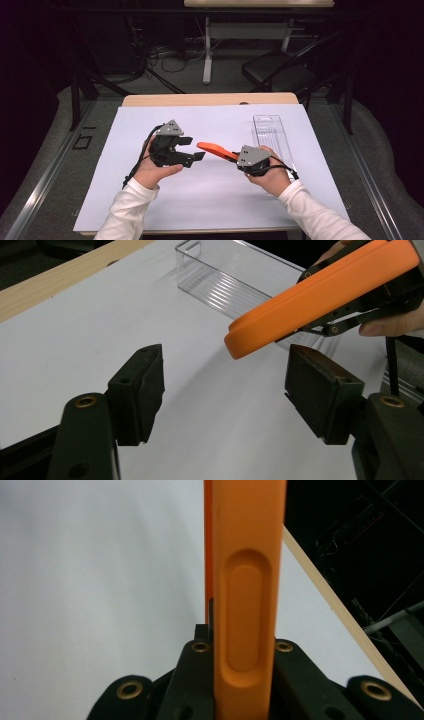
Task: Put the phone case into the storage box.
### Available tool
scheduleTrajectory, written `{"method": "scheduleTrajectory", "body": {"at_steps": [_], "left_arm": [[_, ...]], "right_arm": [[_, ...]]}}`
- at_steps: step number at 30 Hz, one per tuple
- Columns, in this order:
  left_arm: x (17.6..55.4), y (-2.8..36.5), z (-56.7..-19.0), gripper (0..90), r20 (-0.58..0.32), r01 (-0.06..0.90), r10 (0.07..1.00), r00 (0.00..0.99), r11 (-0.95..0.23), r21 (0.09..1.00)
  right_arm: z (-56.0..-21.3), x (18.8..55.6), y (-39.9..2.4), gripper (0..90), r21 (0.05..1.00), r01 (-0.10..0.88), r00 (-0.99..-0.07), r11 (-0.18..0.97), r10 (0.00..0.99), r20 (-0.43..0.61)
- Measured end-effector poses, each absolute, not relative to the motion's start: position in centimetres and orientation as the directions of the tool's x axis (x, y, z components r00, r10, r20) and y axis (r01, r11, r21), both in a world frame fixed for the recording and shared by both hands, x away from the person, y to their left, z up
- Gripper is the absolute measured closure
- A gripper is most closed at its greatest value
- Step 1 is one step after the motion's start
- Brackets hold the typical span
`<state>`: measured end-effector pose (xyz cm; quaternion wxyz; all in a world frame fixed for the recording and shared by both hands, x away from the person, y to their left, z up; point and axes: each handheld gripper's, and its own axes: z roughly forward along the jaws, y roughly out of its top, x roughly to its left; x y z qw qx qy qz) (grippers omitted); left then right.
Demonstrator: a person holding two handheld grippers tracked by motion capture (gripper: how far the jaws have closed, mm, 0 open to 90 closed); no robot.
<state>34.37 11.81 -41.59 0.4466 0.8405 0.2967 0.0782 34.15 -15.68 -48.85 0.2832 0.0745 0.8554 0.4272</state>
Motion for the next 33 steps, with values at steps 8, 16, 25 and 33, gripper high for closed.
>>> {"method": "scheduleTrajectory", "body": {"at_steps": [8,16,25,33], "left_arm": [[34.37,11.75,-41.66,44.4,-0.14,0.443,0.581,0.801,-0.419,0.793],[34.33,11.54,-41.75,47.3,-0.126,0.429,0.581,0.804,-0.421,0.799],[34.25,10.85,-42.16,52.3,-0.084,0.401,0.574,0.814,-0.452,0.797],[34.24,10.91,-42.16,56.3,-0.08,0.392,0.579,0.811,-0.438,0.809]], "right_arm": [[-48.89,34.09,-15.66,87.7,0.783,-0.105,-0.83,0.613,0.381,-0.408],[-48.99,34.06,-15.46,87.7,0.785,-0.104,-0.83,0.611,0.382,-0.407],[-49.09,33.9,-15.24,87.7,0.786,-0.105,-0.833,0.61,0.378,-0.404],[-49.14,33.83,-15.12,87.7,0.785,-0.107,-0.836,0.611,0.372,-0.403]]}}
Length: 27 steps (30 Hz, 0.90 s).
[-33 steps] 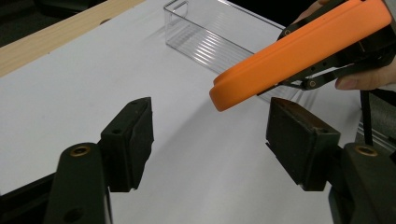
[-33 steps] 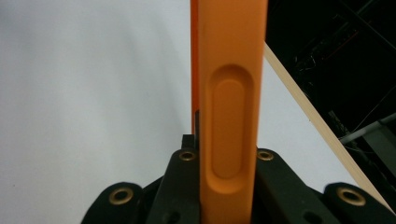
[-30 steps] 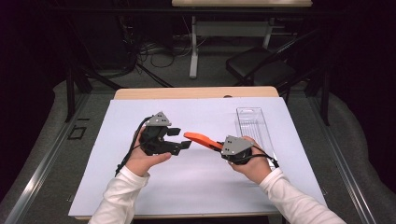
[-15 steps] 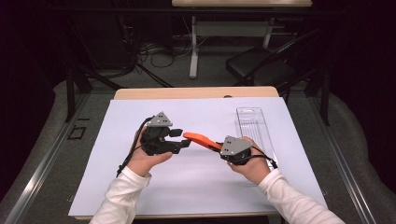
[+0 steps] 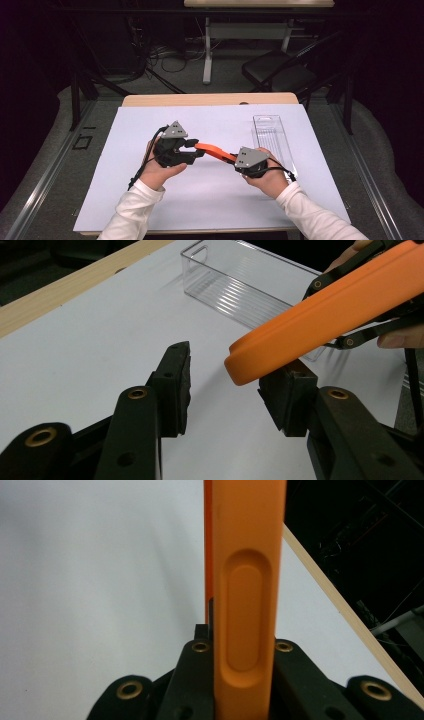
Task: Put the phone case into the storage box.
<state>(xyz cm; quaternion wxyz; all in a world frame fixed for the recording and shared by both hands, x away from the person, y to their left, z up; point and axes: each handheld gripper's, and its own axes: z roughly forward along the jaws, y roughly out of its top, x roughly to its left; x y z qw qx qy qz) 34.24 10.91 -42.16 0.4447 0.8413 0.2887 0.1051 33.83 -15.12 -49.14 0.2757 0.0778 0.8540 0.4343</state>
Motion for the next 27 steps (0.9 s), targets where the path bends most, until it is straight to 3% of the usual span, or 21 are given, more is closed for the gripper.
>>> {"method": "scheduleTrajectory", "body": {"at_steps": [10,18,27], "left_arm": [[34.25,10.76,-42.34,58.8,-0.086,0.392,0.57,0.817,-0.44,0.808],[34.27,10.96,-42.28,69.9,-0.102,0.388,0.554,0.826,-0.427,0.817],[34.34,10.95,-42.38,74.6,-0.119,0.393,0.546,0.829,-0.418,0.819]], "right_arm": [[-49.25,33.79,-14.96,87.7,0.788,-0.105,-0.839,0.606,0.372,-0.398],[-49.22,33.84,-15.03,87.7,0.792,-0.102,-0.842,0.601,0.372,-0.391],[-49.31,33.86,-14.99,87.7,0.796,-0.104,-0.844,0.597,0.371,-0.388]]}}
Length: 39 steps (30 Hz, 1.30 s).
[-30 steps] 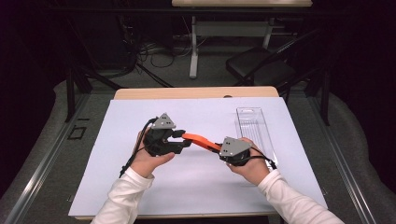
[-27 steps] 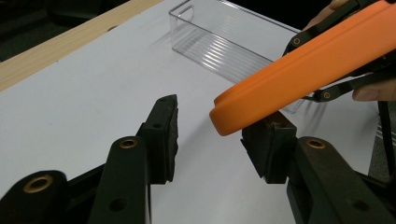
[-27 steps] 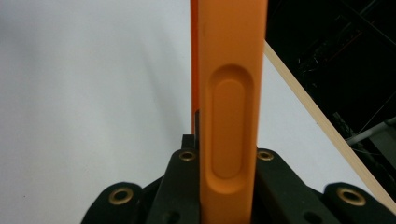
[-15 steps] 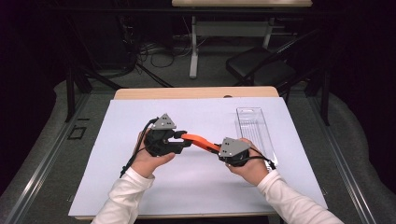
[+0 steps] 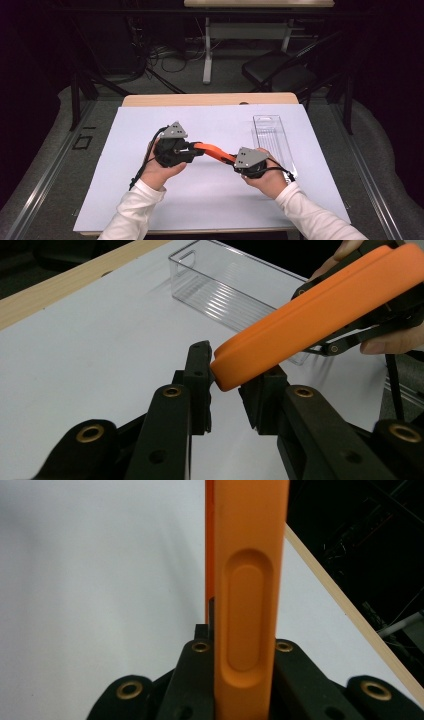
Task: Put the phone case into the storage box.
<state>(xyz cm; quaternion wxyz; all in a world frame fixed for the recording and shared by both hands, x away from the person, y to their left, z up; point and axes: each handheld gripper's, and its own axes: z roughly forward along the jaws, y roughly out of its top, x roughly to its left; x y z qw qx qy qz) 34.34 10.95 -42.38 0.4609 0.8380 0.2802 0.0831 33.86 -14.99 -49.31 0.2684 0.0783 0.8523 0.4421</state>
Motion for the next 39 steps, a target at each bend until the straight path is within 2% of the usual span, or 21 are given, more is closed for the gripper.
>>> {"method": "scheduleTrajectory", "body": {"at_steps": [13,26,39], "left_arm": [[34.24,11.17,-42.29,79.1,-0.125,0.381,0.54,0.833,-0.395,0.836],[34.31,11.33,-42.43,80.3,-0.164,0.405,0.542,0.824,-0.361,0.84],[34.32,11.47,-42.3,81.2,-0.164,0.401,0.545,0.822,-0.351,0.846]], "right_arm": [[-49.24,33.98,-15.05,87.5,0.808,-0.102,-0.848,0.58,0.374,-0.375],[-49.23,33.98,-15.08,86.9,0.811,-0.097,-0.852,0.577,0.373,-0.367],[-49.13,33.94,-14.99,83.1,0.819,-0.104,-0.848,0.565,0.38,-0.37]]}}
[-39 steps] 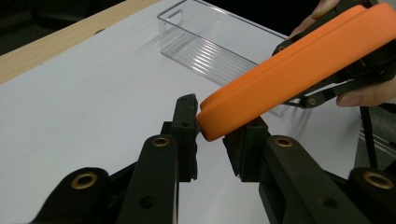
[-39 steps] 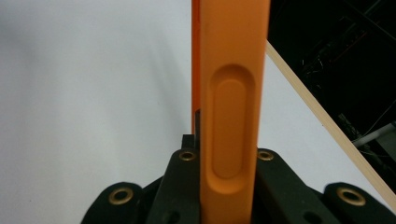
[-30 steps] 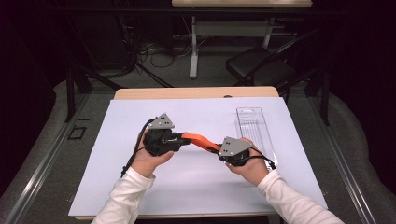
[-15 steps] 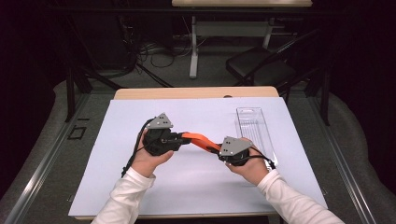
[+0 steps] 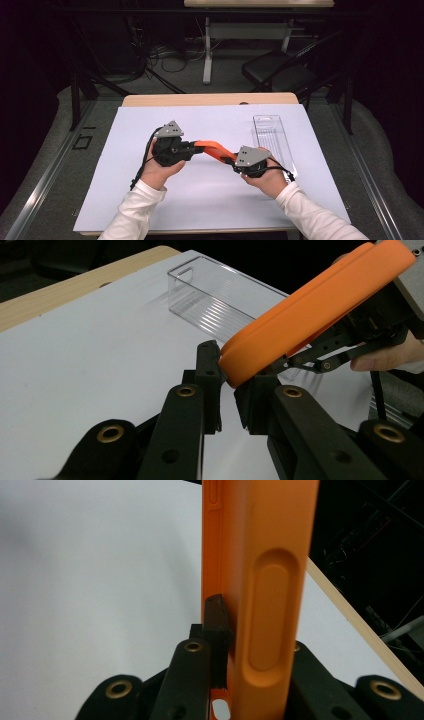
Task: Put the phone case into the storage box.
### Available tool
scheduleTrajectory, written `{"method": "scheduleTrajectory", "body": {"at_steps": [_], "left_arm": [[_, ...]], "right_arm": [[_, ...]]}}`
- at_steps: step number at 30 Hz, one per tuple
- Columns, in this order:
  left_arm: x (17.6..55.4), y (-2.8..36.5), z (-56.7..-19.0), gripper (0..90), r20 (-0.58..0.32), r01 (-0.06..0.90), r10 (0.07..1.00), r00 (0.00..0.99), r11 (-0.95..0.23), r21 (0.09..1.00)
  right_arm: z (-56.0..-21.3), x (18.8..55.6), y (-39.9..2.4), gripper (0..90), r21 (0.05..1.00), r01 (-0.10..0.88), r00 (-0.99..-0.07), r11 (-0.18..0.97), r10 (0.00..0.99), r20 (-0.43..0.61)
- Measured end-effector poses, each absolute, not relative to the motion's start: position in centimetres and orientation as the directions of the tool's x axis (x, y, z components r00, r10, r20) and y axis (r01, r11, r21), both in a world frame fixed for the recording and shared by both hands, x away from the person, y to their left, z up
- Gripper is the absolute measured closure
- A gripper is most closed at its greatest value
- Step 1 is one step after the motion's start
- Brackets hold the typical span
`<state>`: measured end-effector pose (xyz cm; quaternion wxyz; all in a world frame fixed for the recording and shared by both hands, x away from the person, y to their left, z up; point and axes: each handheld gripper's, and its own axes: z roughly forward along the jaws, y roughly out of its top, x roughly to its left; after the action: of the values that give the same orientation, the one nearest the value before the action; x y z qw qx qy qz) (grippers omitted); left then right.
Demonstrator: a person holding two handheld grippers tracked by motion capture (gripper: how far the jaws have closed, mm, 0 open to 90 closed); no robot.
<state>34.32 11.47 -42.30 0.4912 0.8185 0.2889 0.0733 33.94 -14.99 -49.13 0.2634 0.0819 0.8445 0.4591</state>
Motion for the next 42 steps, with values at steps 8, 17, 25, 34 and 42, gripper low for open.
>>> {"method": "scheduleTrajectory", "body": {"at_steps": [8,17,25,34,42], "left_arm": [[34.3,11.4,-42.4,81.3,-0.154,0.401,0.556,0.817,-0.356,0.844],[34.3,11.2,-42.5,81.2,-0.158,0.431,0.584,0.796,-0.365,0.825],[34.6,11.2,-42.7,81.2,-0.164,0.453,0.602,0.782,-0.368,0.812],[34.8,10.8,-42.8,81.3,-0.159,0.468,0.614,0.773,-0.384,0.796],[35.5,10.2,-42.5,81.3,-0.146,0.477,0.623,0.768,-0.405,0.78]], "right_arm": [[-49.2,34.0,-15.0,78.9,0.817,-0.103,-0.842,0.567,0.388,-0.375],[-49.0,34.1,-15.1,68.6,0.822,-0.096,-0.824,0.562,0.418,-0.382],[-48.2,33.8,-15.1,59.6,0.822,-0.11,-0.801,0.558,0.44,-0.406],[-47.6,33.8,-15.0,51.0,0.812,-0.126,-0.78,0.57,0.449,-0.436],[-46.8,34.0,-15.4,47.4,0.817,-0.121,-0.77,0.564,0.466,-0.436]]}}
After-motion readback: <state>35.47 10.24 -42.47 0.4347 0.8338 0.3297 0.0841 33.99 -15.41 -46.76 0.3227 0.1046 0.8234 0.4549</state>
